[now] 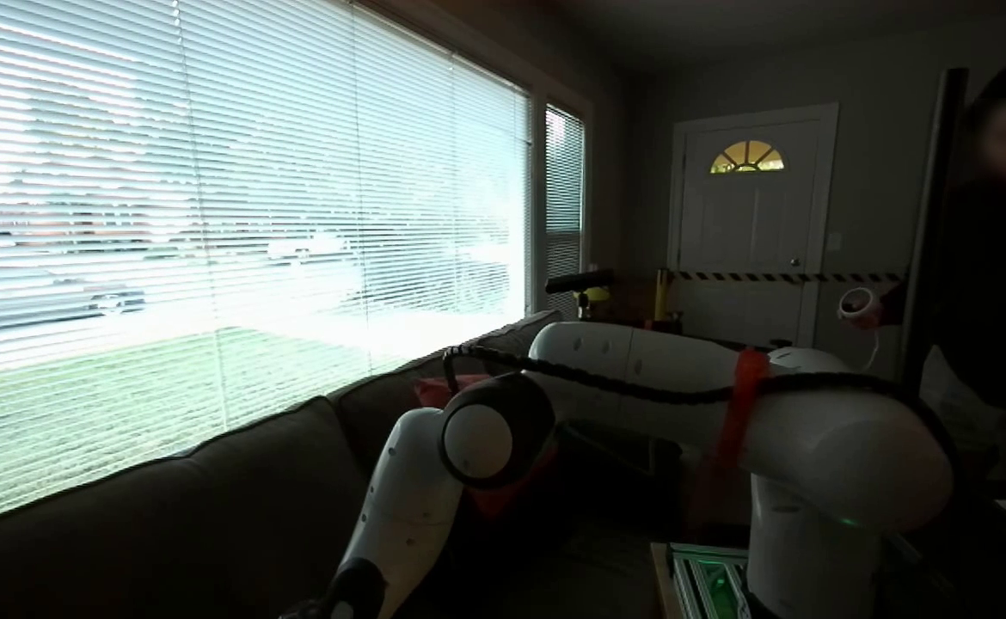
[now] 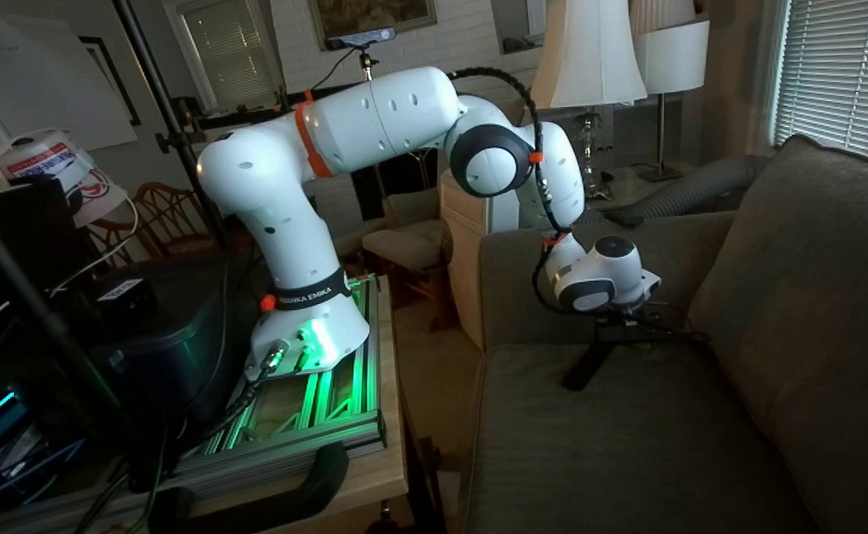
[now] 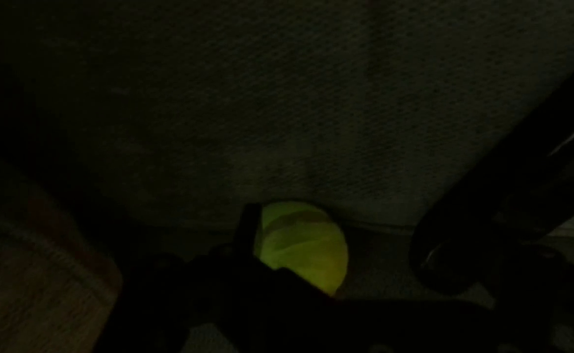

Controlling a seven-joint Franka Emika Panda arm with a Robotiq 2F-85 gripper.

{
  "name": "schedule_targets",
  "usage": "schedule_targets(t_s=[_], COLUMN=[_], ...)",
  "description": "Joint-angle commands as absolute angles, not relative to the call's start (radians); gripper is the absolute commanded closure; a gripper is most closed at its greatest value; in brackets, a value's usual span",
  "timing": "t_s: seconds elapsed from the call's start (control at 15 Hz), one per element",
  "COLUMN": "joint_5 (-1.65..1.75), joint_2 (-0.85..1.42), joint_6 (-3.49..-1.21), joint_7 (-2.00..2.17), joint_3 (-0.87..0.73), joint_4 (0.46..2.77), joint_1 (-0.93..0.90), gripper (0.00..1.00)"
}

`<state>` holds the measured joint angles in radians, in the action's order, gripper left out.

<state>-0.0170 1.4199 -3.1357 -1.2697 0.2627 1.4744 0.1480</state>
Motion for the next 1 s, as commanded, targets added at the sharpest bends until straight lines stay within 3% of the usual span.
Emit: schedule_targets(t_s=[0.0, 0.53, 0.93], joint_5=[0.043, 0.170, 0.232], joint_2=[1.447, 1.545, 1.514], joint_6=[-3.157, -3.150, -3.202], joint_7=[-1.110, -0.962, -0.885], joint_3=[0.193, 0.147, 0.180], joint_4=[1.441, 1.261, 1.280], joint_1=[0.093, 0.063, 0.066], gripper=[0.00, 0.00, 0.00])
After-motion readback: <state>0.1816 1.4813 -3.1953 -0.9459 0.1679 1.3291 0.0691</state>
